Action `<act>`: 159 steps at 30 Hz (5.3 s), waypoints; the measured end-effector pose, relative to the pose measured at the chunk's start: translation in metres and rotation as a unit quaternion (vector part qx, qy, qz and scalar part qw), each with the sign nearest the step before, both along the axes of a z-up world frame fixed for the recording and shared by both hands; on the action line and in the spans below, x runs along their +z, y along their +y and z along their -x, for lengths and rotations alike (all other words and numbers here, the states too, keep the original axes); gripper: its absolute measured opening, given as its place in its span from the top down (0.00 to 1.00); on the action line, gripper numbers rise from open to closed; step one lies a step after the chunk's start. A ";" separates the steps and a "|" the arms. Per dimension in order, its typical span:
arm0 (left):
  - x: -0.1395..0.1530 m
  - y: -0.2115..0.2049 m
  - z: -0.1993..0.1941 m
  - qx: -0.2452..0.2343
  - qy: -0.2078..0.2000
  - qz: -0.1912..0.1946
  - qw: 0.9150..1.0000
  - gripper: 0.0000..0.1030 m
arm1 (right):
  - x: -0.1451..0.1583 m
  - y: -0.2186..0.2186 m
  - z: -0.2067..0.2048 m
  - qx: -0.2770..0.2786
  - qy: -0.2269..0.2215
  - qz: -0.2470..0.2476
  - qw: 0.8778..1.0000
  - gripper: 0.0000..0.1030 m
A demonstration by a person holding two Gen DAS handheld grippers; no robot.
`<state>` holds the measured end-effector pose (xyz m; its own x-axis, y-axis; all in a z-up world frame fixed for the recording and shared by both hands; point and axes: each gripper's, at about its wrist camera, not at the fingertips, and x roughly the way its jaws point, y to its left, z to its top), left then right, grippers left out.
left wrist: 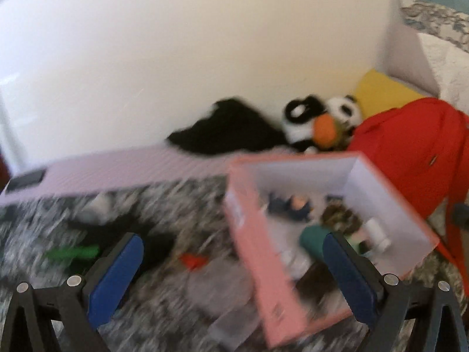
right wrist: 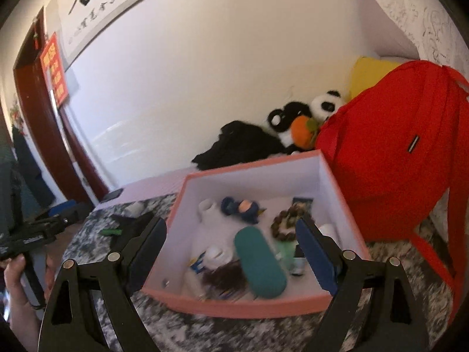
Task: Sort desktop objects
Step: 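Carry the tassel and bottle over the pink box and open both tools, then move both tools back toward the clear plastic boxes, then grasp the clear rectangular box with the left tool while the right tool grasps the clear flower-shaped box, then carry both clear boxes over the pink box and open both tools, then move both tools back toward the black gloves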
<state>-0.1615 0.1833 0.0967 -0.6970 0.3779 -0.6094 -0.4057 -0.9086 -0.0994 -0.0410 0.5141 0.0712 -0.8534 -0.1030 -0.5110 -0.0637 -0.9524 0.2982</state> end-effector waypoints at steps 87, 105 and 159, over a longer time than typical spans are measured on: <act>-0.148 -0.162 -0.084 0.036 -0.088 -0.033 0.995 0.35 | -0.028 -0.320 0.011 0.286 -0.084 -0.202 0.933 0.80; 0.016 -0.022 -0.091 -0.105 0.051 -0.015 0.993 0.45 | 0.093 -0.156 -0.056 0.151 0.023 -0.223 0.963 0.80; -0.138 -0.239 -0.001 0.163 -0.064 0.015 0.984 0.07 | -0.144 -0.295 0.111 0.164 -0.161 0.110 0.967 0.10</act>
<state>-0.1602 -0.0561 -0.0410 -0.6949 0.1265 -0.7078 -0.0770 -0.9918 -0.1017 -0.1520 0.2188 -0.0723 -0.5570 -0.4786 -0.6787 0.1089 -0.8523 0.5117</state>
